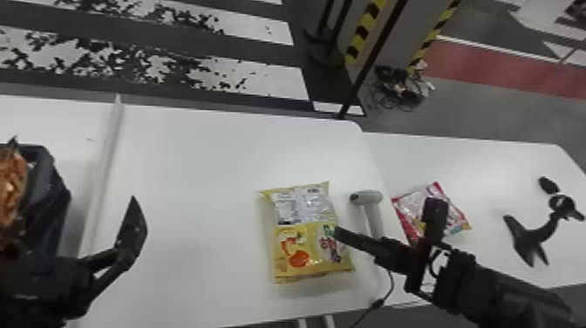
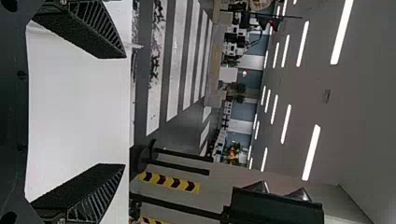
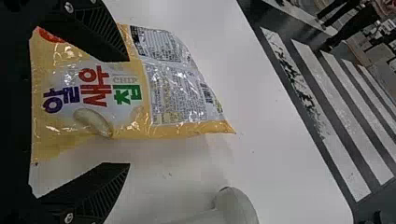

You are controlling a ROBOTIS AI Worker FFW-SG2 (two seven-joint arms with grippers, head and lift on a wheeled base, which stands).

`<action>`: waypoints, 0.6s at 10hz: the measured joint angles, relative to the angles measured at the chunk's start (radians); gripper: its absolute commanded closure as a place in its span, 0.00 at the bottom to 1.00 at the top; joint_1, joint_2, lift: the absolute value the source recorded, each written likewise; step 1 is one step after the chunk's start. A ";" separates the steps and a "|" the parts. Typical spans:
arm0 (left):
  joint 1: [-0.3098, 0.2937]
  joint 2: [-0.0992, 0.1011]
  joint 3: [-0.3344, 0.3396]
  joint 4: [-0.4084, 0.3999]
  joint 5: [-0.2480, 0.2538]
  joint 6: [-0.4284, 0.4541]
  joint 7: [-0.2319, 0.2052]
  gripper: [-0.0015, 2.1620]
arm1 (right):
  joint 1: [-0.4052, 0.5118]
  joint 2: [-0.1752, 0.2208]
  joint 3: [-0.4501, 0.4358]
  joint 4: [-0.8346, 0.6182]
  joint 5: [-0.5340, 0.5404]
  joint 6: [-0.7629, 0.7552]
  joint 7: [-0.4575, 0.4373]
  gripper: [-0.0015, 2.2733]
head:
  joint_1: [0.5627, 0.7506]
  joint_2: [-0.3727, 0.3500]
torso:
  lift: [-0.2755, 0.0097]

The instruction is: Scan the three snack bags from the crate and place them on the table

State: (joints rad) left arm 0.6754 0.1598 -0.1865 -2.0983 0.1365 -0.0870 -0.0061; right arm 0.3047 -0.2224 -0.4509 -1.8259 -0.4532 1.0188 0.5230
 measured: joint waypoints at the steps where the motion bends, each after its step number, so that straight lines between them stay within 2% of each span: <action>1: 0.002 0.001 0.001 0.000 0.000 -0.007 0.000 0.02 | -0.011 0.000 0.000 0.030 -0.003 0.004 0.022 0.04 | 0.70 0.10 | 0.75; 3: 0.007 0.002 0.002 0.000 0.000 -0.029 -0.001 0.02 | -0.043 -0.002 0.003 0.112 -0.003 -0.005 0.085 0.04 | 0.70 0.12 | 0.75; 4: 0.009 0.003 0.002 0.000 0.000 -0.032 -0.002 0.02 | -0.061 -0.005 0.005 0.153 0.001 -0.010 0.116 0.12 | 0.70 0.12 | 0.75; 5: 0.009 0.003 0.003 0.001 0.000 -0.033 -0.002 0.02 | -0.077 -0.010 0.008 0.194 0.009 -0.023 0.173 0.41 | 0.70 0.13 | 0.75; 6: 0.009 0.003 0.004 0.001 0.000 -0.033 -0.002 0.02 | -0.090 -0.014 0.012 0.222 0.014 -0.034 0.225 0.82 | 0.70 0.14 | 0.75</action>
State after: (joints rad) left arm 0.6841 0.1626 -0.1829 -2.0972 0.1365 -0.1203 -0.0077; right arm 0.2149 -0.2368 -0.4391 -1.6042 -0.4392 0.9849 0.7480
